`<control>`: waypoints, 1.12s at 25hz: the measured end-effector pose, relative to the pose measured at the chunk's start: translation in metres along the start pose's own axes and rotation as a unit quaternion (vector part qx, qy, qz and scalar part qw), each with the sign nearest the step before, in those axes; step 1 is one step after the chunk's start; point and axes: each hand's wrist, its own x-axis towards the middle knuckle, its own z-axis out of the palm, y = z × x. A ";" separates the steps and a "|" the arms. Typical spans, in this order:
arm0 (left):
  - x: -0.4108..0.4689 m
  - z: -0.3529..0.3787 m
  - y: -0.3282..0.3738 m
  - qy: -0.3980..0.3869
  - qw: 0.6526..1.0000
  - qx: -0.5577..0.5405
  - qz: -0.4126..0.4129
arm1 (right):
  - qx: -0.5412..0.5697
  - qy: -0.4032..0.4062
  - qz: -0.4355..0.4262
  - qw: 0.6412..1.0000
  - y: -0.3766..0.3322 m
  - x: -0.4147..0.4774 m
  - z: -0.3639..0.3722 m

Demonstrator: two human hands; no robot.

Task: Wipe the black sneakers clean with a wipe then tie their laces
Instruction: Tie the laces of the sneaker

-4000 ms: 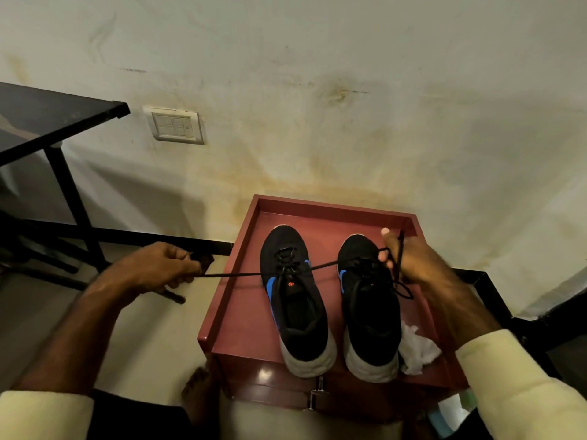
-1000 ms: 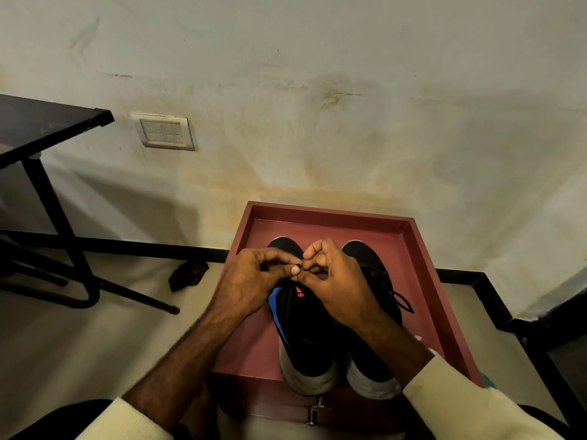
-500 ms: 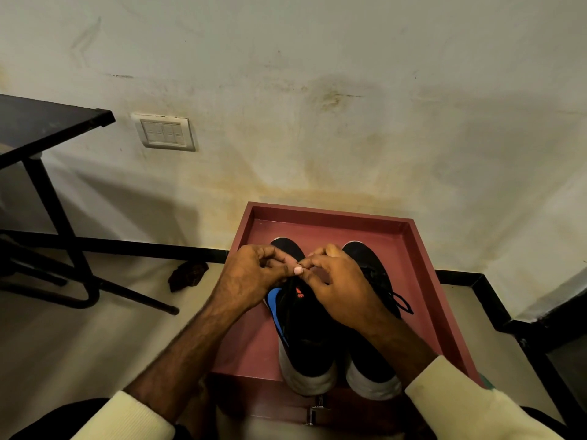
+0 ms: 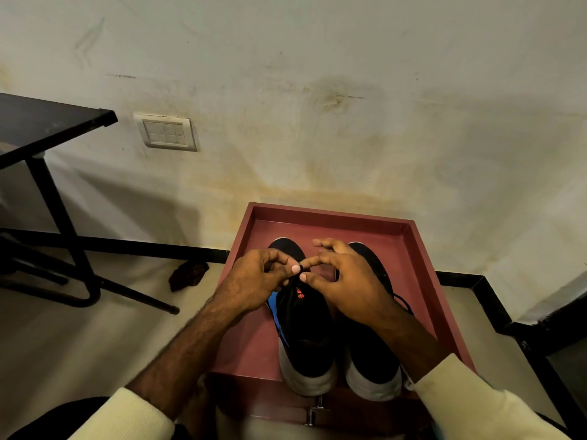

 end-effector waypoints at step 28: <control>0.002 0.003 0.002 -0.044 0.976 -0.186 -0.104 | -0.051 -0.034 -0.074 0.995 0.006 -0.002 -0.009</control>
